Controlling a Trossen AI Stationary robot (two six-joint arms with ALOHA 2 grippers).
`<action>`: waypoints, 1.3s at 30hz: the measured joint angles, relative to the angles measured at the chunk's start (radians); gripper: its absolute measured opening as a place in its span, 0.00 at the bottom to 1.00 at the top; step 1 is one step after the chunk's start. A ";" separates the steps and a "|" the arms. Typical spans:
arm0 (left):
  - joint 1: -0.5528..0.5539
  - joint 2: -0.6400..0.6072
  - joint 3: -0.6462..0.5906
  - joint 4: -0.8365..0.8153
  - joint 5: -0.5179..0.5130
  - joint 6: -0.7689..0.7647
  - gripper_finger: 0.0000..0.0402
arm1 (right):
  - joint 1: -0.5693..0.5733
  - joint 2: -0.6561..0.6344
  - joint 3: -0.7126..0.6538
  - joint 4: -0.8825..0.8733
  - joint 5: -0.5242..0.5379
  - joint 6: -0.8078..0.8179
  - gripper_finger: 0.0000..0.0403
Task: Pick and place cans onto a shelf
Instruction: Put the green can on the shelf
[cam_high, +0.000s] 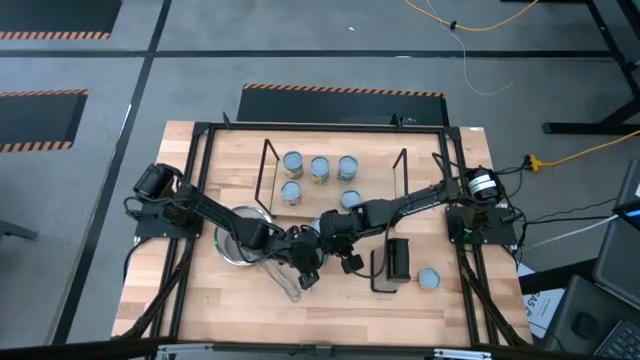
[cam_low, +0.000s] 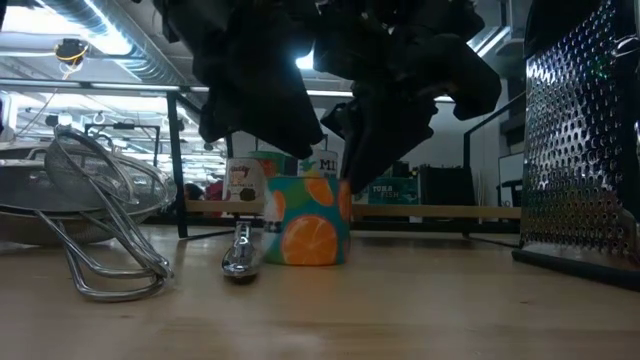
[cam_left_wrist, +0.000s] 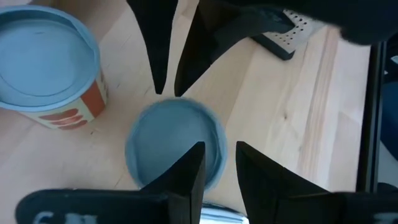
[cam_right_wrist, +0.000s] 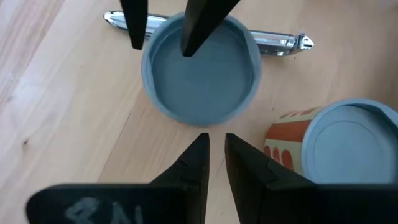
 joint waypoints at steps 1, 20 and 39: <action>0.000 0.000 0.000 0.004 0.000 0.000 0.21 | 0.000 0.000 0.000 0.000 0.000 0.000 0.14; -0.001 -0.071 0.001 -0.099 -0.004 0.120 0.20 | 0.001 -0.021 0.151 -0.254 -0.001 0.006 0.14; -0.121 -0.532 0.001 -0.626 -0.184 0.210 0.20 | 0.005 -0.023 0.300 -0.127 -0.200 0.265 0.32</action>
